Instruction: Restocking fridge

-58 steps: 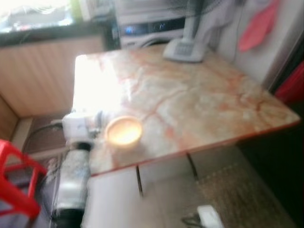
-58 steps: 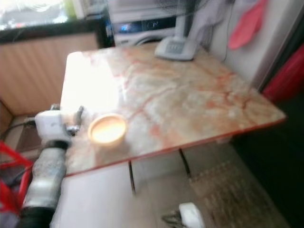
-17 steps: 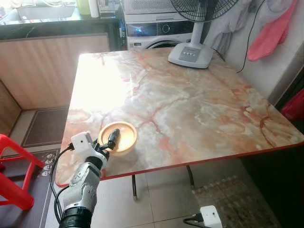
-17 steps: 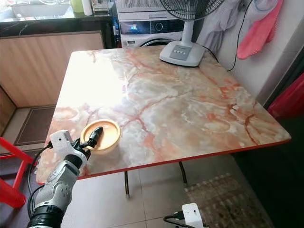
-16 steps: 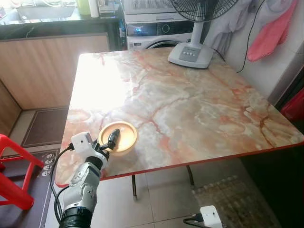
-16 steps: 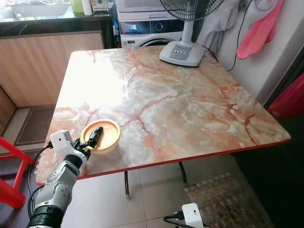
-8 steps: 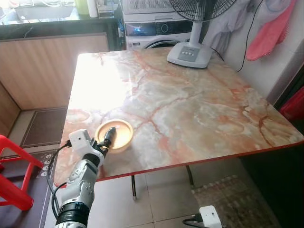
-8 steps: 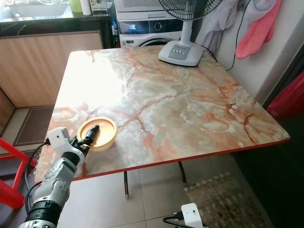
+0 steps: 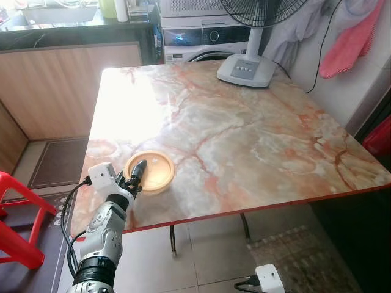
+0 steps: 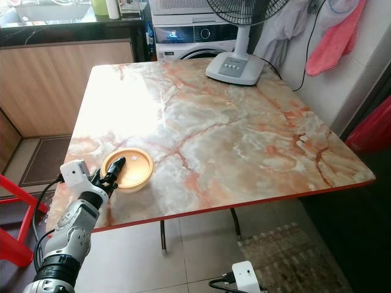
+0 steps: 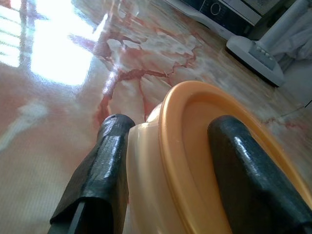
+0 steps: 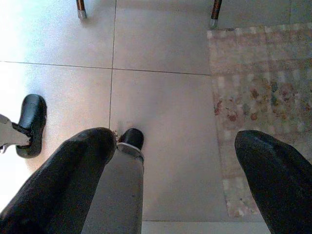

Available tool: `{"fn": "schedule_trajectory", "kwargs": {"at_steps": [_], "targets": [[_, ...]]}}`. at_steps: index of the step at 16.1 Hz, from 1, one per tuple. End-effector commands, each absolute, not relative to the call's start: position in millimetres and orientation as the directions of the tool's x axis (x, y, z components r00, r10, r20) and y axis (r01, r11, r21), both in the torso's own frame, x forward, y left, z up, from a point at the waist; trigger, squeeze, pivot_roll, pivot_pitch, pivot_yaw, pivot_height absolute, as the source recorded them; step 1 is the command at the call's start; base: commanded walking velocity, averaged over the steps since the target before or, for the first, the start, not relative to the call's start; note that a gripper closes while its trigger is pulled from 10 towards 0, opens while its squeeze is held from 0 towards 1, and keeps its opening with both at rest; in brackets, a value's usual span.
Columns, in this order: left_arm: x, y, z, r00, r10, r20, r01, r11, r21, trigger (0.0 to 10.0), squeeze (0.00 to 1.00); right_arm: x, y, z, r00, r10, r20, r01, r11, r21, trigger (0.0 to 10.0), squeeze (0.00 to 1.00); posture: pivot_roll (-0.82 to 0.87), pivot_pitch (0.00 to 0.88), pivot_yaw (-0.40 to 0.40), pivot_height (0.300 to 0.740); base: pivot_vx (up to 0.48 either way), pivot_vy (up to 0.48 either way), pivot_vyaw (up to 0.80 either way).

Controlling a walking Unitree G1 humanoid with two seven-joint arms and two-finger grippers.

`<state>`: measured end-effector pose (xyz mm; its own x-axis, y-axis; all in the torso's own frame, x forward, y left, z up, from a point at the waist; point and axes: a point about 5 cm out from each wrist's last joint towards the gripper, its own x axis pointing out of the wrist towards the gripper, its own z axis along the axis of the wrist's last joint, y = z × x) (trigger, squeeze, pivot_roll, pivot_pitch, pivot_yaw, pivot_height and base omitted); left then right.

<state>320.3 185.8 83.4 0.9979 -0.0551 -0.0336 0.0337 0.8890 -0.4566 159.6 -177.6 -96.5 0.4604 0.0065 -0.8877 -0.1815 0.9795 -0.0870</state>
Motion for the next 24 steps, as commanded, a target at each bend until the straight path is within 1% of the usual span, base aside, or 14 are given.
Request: {"fn": "schedule_trajectory", "kwargs": {"at_steps": [1, 2, 3, 6, 10, 11, 13, 14, 17, 20, 21, 22, 23, 24], "targets": [[315, 188, 70, 0.994, -0.042, -0.103, -0.007, 0.903, -0.431, 10.0, 0.0, 161, -178, -96, 0.464, 0.008, -0.886, -0.193, 0.977, -0.092, 10.0, 0.0, 0.05, 0.0, -0.022, 0.74, 0.0, 0.0, 0.0], [315, 191, 71, 0.994, -0.024, -0.103, -0.023, 0.901, -0.433, 10.0, 0.0, 161, -178, -96, 0.464, 0.008, -0.886, -0.193, 0.977, -0.092, 10.0, 0.0, 0.05, 0.0, -0.023, 0.74, 0.0, 0.0, 0.0], [314, 199, 71, 0.995, 0.021, -0.102, -0.065, 0.888, -0.455, 10.0, 1.0, 161, -178, -96, 0.464, 0.008, -0.886, -0.194, 0.977, -0.092, 10.0, 0.0, 0.05, 0.0, -0.023, 0.74, 0.0, 0.0, 0.0], [312, 209, 74, 0.994, 0.07, -0.09, -0.105, 0.864, -0.492, 10.0, 1.0, 162, -179, -95, 0.465, 0.006, -0.885, -0.193, 0.976, -0.095, 10.0, 0.0, 0.05, 0.0, -0.026, 0.74, 0.0, 0.0, 0.0], [310, 221, 81, 0.992, 0.112, -0.061, -0.128, 0.869, -0.479, 10.0, 1.0, 163, -180, -95, 0.468, 0.005, -0.883, -0.192, 0.977, -0.097, 10.0, 0.0, 0.05, 0.0, -0.03, 0.74, 0.0, 0.0, 0.0], [310, 217, 88, 0.995, 0.099, -0.02, -0.097, 0.875, -0.474, 10.0, 1.0, 163, -180, -95, 0.47, 0.005, -0.882, -0.194, 0.976, -0.098, 10.0, 0.0, 0.06, 0.0, -0.034, 0.74, 0.0, 0.0, 0.0], [309, 206, 82, 0.998, 0.043, -0.043, -0.059, 0.854, -0.517, 10.0, 1.0, 164, -180, -94, 0.471, 0.005, -0.882, -0.194, 0.976, -0.098, 10.0, 0.0, 0.06, 0.0, -0.034, 0.74, 0.0, 0.0, 0.0], [308, 195, 76, 0.998, -0.029, -0.056, -0.007, 0.837, -0.547, 10.0, 0.0, 164, -180, -94, 0.473, 0.006, -0.881, -0.195, 0.976, -0.098, 10.0, 0.0, 0.05, 0.0, -0.033, 0.74, 0.0, 0.0, 0.0], [312, 181, 76, 0.994, -0.103, -0.044, 0.058, 0.804, -0.591, 10.0, 0.0, 165, -182, -94, 0.477, 0.001, -0.879, -0.187, 0.977, -0.101, 10.0, 0.0, 0.05, 0.0, -0.031, 0.74, 0.0, 0.0, 0.0], [317, 179, 78, 0.991, -0.126, -0.044, 0.077, 0.81, -0.581, 10.0, 0.0, 166, -183, -93, 0.481, -0.002, -0.877, -0.182, 0.978, -0.102, 10.0, 0.0, 0.05, 0.0, -0.03, 0.74, 0.0, 0.0, 0.0], [318, 180, 78, 0.991, -0.121, -0.049, 0.071, 0.814, -0.576, 8.1, 0.0, 167, -182, -93, 0.482, -0.001, -0.876, -0.182, 0.978, -0.102, 10.0, 0.0, 0.05, 0.0, -0.029, 0.74, 0.0, 0.0, 0.0], [319, 180, 78, 0.992, -0.112, -0.051, 0.063, 0.816, -0.574, 2.1, 0.0, 167, -182, -93, 0.483, -0.001, -0.876, -0.182, 0.978, -0.102, 10.0, 0.0, 0.05, 0.0, -0.029, 0.74, 0.0, 0.0, 0.0], [319, 181, 77, 0.993, -0.106, -0.052, 0.057, 0.819, -0.572, 0.0, 0.0, 167, -182, -93, 0.484, 0.0, -0.875, -0.182, 0.978, -0.101, 10.0, 0.0, 0.05, 0.0, -0.029, 0.74, 0.0, 0.0, 0.0], [319, 181, 77, 0.993, -0.104, -0.052, 0.056, 0.819, -0.571, 0.0, 0.0, 167, -181, -93, 0.484, 0.0, -0.875, -0.183, 0.978, -0.101, 10.0, 0.0, 0.05, 0.0, -0.03, 0.74, 0.0, 0.0, 0.0]]}}
